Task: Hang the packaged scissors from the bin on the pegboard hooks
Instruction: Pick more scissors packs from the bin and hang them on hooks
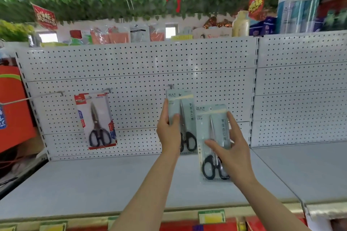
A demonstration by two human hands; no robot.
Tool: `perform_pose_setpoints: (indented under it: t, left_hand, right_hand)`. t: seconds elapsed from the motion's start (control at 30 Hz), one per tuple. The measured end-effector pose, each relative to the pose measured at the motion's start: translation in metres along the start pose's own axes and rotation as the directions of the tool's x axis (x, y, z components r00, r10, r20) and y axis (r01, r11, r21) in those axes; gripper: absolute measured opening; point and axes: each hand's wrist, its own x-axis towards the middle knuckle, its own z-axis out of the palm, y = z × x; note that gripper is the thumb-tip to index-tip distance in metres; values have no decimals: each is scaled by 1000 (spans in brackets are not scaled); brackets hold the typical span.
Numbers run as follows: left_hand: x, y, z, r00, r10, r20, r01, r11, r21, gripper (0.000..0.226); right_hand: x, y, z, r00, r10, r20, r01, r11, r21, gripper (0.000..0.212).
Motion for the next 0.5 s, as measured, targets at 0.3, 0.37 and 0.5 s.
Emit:
perform_pose_setpoints:
  t: [0.3,0.37,0.5]
  left_hand:
    - [23,-25,8,1000,-14,-27,15,999,40,61]
    - [25,-31,9,999,-10,-44,13,997,71,62]
    - [28,-40,8,995,48,-92,-22,965,261,58]
  right_hand:
    - [19,9,7,1000,1,10,-2,1000,4,92]
    - [23,13,9,1000,-2,26,2,1000,7,92]
    - [29,20,15,999,3,48,-3,1000,3,93]
